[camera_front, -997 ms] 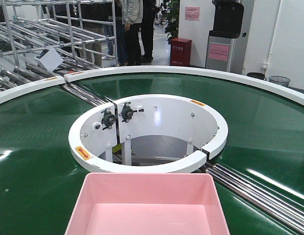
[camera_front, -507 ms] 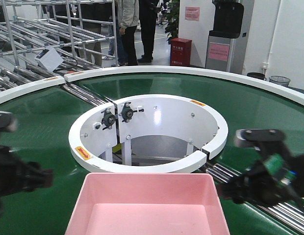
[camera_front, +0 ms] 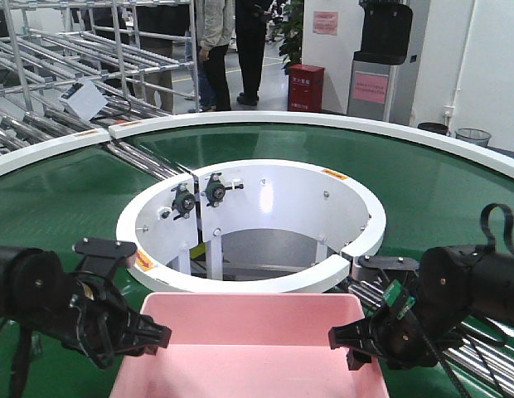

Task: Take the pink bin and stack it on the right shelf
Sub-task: 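Move both grippers down onto opposite side walls of the pink bin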

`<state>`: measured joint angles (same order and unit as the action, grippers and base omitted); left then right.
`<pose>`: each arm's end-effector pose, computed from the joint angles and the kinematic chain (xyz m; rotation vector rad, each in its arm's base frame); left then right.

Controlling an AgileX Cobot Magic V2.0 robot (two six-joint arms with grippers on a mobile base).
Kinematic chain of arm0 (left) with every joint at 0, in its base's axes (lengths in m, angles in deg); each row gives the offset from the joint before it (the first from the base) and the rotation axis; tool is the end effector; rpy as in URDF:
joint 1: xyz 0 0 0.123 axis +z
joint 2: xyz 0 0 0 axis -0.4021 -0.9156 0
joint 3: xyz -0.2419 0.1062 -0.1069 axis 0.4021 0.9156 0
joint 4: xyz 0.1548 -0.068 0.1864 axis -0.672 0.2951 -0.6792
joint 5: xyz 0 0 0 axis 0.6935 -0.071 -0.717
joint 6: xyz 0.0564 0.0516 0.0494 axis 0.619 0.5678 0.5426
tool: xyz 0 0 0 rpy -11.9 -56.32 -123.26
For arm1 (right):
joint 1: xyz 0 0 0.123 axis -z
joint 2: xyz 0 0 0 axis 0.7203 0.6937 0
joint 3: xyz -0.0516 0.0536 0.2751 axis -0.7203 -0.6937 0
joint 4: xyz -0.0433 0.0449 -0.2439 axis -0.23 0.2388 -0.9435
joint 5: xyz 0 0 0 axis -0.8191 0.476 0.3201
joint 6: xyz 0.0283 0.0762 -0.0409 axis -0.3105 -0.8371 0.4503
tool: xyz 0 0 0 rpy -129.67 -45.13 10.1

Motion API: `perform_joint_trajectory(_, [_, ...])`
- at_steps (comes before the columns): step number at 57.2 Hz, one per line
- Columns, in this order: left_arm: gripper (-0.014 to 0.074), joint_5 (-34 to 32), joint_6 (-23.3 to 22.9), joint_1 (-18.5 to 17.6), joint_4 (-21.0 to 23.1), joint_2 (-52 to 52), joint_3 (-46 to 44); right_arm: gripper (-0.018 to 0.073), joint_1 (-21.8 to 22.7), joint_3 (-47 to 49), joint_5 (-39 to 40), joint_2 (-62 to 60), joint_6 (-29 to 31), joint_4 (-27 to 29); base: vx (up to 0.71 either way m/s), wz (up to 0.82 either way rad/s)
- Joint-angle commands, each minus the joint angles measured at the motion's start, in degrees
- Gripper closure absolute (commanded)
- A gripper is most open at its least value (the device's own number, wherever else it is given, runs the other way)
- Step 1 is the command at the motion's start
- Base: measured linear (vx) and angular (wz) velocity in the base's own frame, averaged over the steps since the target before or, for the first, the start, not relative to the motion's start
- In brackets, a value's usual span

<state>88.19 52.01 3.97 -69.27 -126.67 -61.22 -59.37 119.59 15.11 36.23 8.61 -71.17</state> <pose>0.3352 -0.1286 0.2449 0.3546 2.5894 -0.2707 0.3618 0.0895 0.2149 -0.0750 2.7555 0.1738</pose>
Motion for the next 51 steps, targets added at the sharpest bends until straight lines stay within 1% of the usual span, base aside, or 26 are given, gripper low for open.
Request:
perform_joint_trajectory(1, [0.0094,-3.2,-0.54,-0.4,1.44,0.38,-2.1,0.0132,0.02,1.87,3.02,-1.56,-0.07,0.04,0.0,0.0])
perform_joint_trajectory(7, [0.0094,-2.96,-0.85,-0.4,1.44,-2.17,-2.1,0.0137,0.02,1.87,3.4,-0.17,-0.39,0.53,0.0,0.0])
perform_joint_trajectory(12, [0.0103,-2.89,-1.24,-0.4,1.44,-3.58,-2.1,0.0161,0.02,1.87,3.29,0.45,-0.38,2.1,0.0,0.0])
perform_joint_trajectory(15, [0.0125,-2.89,-2.07,-0.4,1.48,-4.01,-2.1,0.0185,0.02,1.87,3.39,0.51,-0.32,2.64,0.0,0.0])
perform_joint_trajectory(21, [0.0228,-2.89,-3.31,-0.4,1.48,-4.35,-2.1,0.0272,0.09,1.87,3.8,0.51,-0.32,2.71,0.0,0.0])
perform_joint_trajectory(33, [0.0517,-3.23,-3.23,-0.4,1.48,-4.35,-2.1,0.0567,0.09,1.87,1.35,0.45,-0.89,2.75,0.0,0.0])
perform_joint_trajectory(37, [0.0607,-1.96,-2.58,-0.4,1.35,-4.1,-2.1,0.0573,0.09,1.87,0.83,-0.13,-0.84,2.81,0.0,0.0])
perform_joint_trajectory(44, [0.0603,1.01,-1.66,-0.4,0.64,-2.01,-2.1,0.0572,0.09,1.87,1.75,-3.76,-0.89,4.59,0.0,0.0])
perform_joint_trajectory(51, [0.0599,-0.37,-2.21,-0.4,1.05,3.12,-2.1,0.0571,0.09,1.81,2.73,-9.43,-0.73,5.82,0.0,0.0])
